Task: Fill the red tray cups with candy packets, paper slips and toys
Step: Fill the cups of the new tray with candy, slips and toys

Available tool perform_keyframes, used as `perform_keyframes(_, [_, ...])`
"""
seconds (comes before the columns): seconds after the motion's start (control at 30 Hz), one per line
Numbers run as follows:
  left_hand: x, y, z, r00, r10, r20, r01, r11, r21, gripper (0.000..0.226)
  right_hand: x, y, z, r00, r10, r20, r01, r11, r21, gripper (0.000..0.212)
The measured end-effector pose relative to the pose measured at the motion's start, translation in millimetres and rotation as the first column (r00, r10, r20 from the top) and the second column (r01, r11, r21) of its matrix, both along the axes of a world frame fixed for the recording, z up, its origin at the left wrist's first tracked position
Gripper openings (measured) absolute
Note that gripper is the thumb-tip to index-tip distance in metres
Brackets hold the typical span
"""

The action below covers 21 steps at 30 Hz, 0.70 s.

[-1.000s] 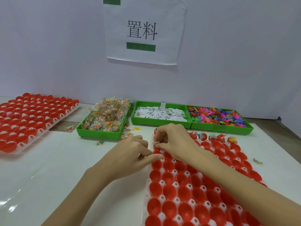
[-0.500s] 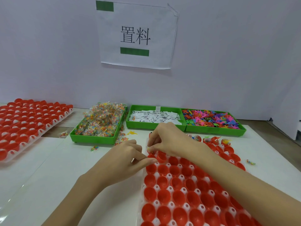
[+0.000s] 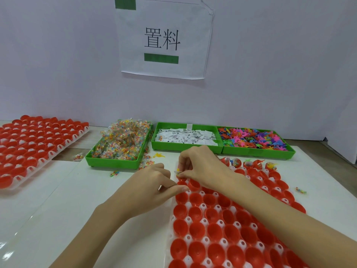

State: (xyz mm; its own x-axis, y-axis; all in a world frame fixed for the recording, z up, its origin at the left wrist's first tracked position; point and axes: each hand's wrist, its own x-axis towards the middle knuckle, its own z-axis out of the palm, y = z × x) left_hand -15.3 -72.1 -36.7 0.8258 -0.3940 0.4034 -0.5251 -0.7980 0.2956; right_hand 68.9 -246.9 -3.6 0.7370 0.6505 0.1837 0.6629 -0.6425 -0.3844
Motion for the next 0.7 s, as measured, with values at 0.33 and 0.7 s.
perform_keyframes(0.33, [-1, 0, 0, 1.000, -0.014, 0.016, 0.014, 1.000, -0.015, 0.056, 0, 4, 14, 0.999, -0.027, -0.020, 0.025, 0.992, -0.122, 0.005])
perform_keyframes(0.7, [2, 2, -6, 0.999, -0.033, 0.002, 0.033, 0.994, -0.106, 0.054, 4, -5, 29, 0.985, -0.051, -0.163, 0.039, 0.996, -0.081, 0.015])
